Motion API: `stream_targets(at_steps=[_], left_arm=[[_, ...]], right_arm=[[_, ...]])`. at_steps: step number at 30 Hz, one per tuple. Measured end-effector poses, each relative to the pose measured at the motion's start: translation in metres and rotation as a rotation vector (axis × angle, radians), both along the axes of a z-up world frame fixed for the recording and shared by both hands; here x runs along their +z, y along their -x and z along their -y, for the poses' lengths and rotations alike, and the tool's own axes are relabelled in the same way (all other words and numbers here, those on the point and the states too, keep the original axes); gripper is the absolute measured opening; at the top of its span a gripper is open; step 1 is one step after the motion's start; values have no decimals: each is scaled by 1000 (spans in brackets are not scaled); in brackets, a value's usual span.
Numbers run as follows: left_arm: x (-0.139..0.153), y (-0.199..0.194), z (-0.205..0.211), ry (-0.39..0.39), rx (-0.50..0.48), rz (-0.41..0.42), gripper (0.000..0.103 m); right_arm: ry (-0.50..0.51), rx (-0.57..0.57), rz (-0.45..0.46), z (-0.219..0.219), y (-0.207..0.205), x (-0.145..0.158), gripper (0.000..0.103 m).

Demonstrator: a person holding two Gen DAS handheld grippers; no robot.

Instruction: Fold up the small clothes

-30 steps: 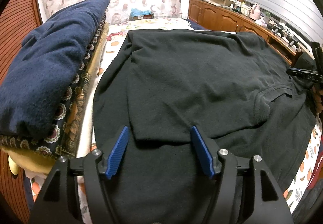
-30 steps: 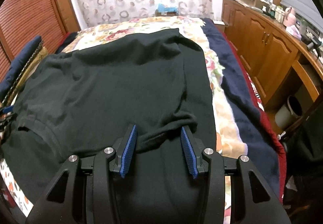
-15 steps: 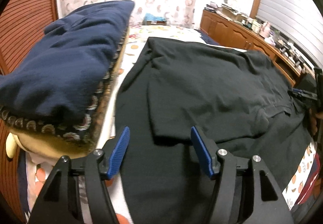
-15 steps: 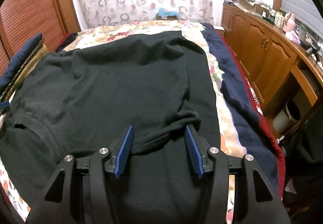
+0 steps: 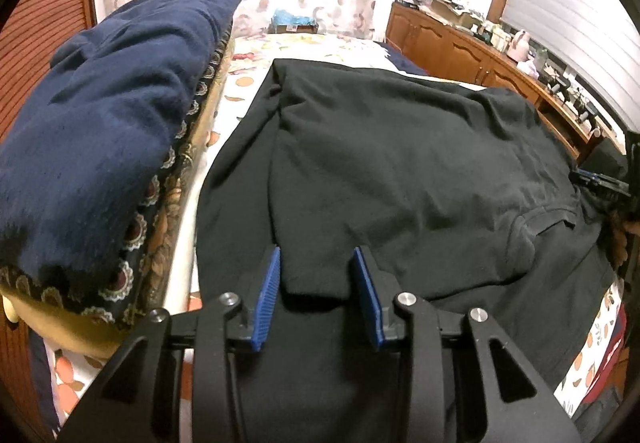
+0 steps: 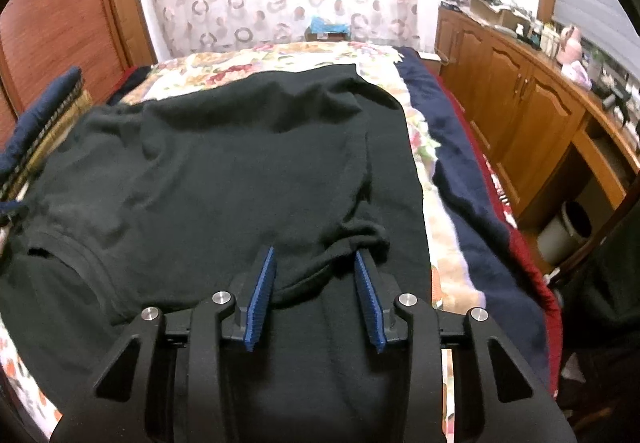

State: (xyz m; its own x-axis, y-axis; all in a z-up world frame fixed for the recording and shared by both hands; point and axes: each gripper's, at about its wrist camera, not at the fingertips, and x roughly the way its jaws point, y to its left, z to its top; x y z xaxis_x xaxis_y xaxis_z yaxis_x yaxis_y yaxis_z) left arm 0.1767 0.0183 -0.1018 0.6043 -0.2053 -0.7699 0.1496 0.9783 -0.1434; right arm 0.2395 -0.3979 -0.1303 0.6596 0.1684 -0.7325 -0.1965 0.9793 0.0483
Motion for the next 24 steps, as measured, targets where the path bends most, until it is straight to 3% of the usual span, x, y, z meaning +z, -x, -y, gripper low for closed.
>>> stream_targets(at_steps=[4, 9, 10, 11, 12, 14, 24], left_arm=[[0, 0, 0, -26, 0, 8, 21], [0, 0, 4, -36, -3, 25, 9], [2, 1, 5, -39, -6, 37, 7], [4, 1, 5, -38, -12, 45, 6], [7, 3, 6, -35, -13, 56, 5], [17, 9, 5, -36, -1, 87, 5], [76, 54, 0, 78, -7, 247, 4]], right_arm=[[-76, -7, -1, 6, -4, 9, 41], [3, -30, -36, 5, -13, 0, 40], [6, -28, -24, 4, -12, 1, 37], [0, -27, -23, 5, -12, 1, 18], [-10, -15, -20, 6, -12, 1, 9], [-11, 6, 11, 4, -7, 6, 4], [-77, 47, 203, 10, 39, 73, 2]])
